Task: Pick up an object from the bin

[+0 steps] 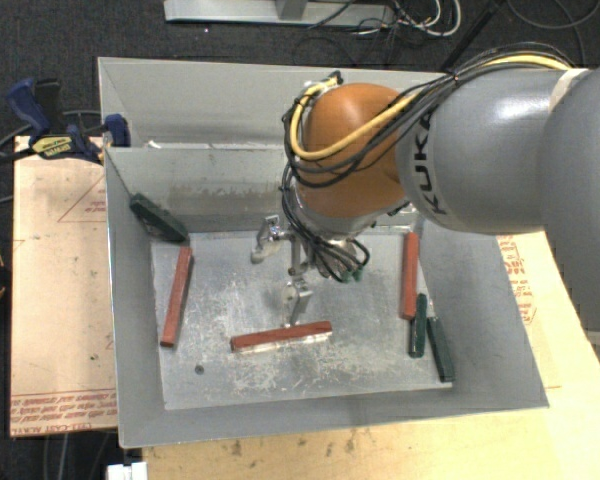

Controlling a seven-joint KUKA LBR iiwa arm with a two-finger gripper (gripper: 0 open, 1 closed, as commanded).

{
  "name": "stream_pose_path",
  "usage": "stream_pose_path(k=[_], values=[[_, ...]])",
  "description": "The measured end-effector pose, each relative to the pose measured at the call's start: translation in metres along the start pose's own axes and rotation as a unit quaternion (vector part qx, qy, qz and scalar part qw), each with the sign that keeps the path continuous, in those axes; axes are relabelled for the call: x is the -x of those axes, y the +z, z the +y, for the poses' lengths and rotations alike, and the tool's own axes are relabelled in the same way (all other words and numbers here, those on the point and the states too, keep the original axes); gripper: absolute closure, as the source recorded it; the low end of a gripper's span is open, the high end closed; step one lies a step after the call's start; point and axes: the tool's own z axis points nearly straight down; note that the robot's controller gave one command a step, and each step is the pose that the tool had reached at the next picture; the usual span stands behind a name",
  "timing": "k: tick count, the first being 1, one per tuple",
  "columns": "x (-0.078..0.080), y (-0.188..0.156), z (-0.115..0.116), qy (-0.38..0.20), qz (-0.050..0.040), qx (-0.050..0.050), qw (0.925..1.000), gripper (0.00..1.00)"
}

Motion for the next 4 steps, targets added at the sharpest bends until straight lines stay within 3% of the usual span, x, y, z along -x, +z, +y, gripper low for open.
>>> stream_pose_path(k=[2,3,4], values=[[-0.042,0.019,-0.004,0.006,0.0031,0.000,1.0000,0.00],[-0.052,0.077,-0.005,-0.015,-0.0012,0.000,0.9999,0.00],[-0.042,0.084,-0.005,-0.021,-0.0202,0.000,0.9996,1.00]])
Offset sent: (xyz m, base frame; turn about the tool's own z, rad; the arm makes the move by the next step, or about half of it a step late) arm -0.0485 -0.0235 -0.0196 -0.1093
